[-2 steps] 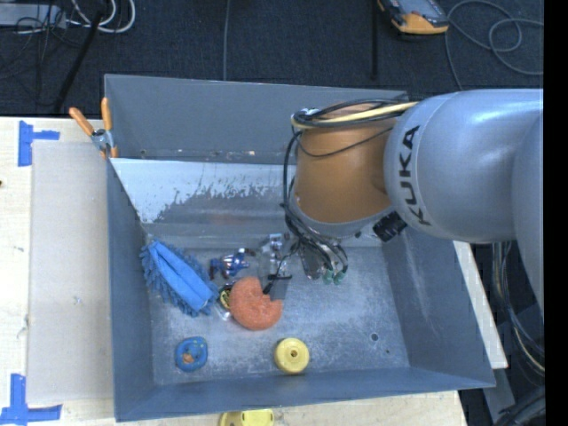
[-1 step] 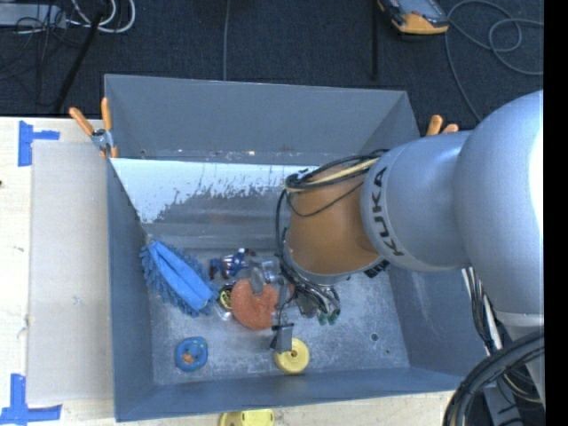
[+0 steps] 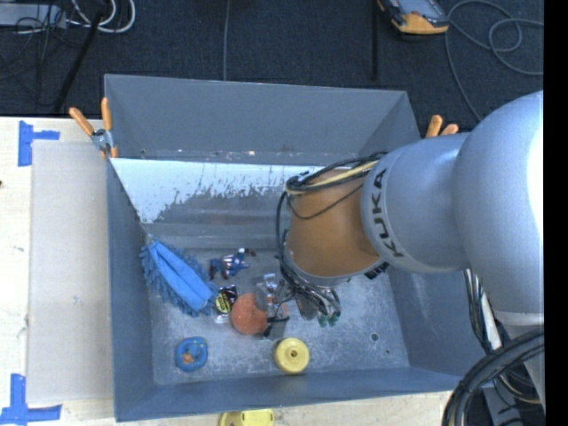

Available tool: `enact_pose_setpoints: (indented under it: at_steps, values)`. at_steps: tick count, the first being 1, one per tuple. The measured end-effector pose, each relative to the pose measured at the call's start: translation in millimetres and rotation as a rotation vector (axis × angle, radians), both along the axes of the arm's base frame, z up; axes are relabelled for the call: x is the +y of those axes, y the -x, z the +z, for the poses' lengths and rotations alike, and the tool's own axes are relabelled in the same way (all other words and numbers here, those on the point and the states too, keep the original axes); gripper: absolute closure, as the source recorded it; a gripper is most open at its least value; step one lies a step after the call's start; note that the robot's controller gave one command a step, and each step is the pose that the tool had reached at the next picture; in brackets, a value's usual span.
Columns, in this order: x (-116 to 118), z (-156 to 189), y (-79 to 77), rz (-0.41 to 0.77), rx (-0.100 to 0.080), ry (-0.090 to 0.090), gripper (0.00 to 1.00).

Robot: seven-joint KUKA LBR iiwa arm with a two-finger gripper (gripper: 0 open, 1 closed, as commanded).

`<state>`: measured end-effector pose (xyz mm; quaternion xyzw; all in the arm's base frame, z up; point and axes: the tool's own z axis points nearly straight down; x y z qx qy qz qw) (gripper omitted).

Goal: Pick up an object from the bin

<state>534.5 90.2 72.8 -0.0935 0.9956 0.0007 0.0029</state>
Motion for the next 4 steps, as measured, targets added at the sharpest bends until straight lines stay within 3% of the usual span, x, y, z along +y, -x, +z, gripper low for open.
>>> enact_pose_setpoints:
  at_steps: [2, 3, 4]
  values:
    - [0.7, 1.0, 0.7, 0.001, 0.004, 0.001, 1.00]
    - [5.7, 28.6, 20.1, 0.095, 0.002, -0.002, 1.00]
    - [4.6, 13.1, 6.2, 0.224, 0.007, 0.003, 1.00]
